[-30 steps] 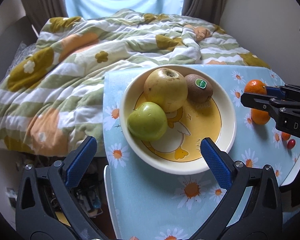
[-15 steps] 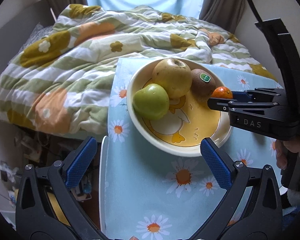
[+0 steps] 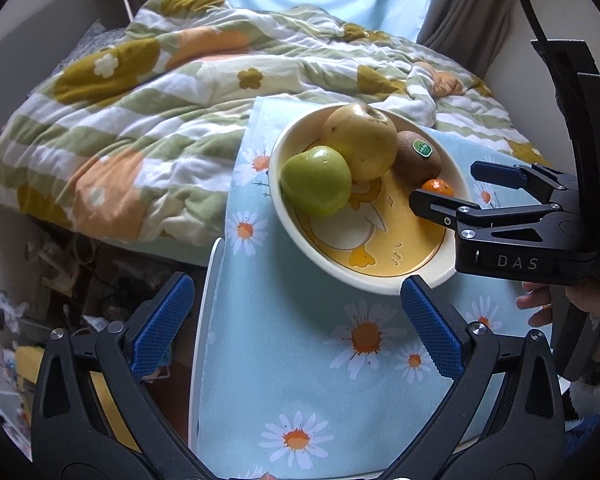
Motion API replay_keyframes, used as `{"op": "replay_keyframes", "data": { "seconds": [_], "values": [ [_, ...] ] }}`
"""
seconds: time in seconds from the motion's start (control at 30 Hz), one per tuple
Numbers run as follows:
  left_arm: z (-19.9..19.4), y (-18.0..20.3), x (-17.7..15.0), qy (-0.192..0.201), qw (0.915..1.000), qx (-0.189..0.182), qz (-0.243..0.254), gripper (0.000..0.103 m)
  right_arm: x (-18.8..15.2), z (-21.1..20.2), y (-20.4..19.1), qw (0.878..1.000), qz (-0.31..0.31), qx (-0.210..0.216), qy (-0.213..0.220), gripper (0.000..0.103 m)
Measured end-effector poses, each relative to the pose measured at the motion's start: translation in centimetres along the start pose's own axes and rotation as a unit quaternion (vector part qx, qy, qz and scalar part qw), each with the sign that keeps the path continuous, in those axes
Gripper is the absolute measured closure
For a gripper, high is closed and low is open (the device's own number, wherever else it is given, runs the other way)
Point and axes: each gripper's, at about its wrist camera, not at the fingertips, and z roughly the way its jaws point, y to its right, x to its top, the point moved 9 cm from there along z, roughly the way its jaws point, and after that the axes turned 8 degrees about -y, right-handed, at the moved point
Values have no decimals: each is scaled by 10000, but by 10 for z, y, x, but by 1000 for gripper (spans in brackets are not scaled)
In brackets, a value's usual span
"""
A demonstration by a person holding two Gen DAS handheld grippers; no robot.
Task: Organize fruits
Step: 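Move both tools back toward the remaining fruits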
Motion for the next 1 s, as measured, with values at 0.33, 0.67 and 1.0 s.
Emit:
{"op": "replay_keyframes", "data": {
  "seconds": [0.33, 0.67, 1.0],
  "values": [
    [-17, 4, 3, 83, 9998, -76, 163, 0, -4, -21, 1, 9997, 193, 142, 107, 6],
    [-51, 6, 11, 344, 9981, -44, 504, 0, -10, -66, 5, 9984, 482, -115, 288, 5],
    [-75, 28, 21, 570, 9920, -313, 1079, 0, -38, -111, 27, 9912, 1126, -486, 493, 5]
  ]
}}
